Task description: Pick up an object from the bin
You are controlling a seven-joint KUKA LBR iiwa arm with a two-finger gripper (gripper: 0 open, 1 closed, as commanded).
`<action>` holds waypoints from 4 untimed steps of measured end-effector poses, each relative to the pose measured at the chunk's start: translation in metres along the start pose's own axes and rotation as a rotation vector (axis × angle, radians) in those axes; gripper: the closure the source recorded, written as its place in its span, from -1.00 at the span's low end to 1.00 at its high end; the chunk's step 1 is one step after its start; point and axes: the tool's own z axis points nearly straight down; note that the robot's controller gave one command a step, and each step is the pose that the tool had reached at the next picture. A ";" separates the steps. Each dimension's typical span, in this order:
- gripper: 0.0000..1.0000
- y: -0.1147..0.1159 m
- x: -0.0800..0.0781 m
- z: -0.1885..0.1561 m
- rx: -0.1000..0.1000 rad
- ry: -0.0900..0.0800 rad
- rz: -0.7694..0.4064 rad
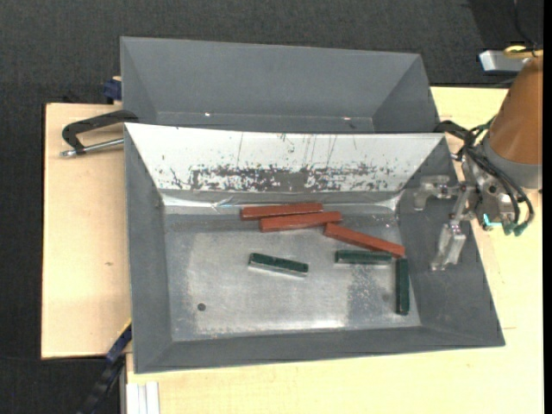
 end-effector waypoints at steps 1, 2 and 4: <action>-1.00 0.001 -0.002 -0.004 0.002 -0.008 -0.002; -1.00 -0.001 -0.006 0.040 0.003 -0.011 -0.096; -1.00 0.027 -0.051 0.123 0.001 -0.005 -0.435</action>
Offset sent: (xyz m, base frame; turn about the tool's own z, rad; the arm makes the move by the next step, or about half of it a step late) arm 0.0102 -0.0040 -0.1360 -0.2845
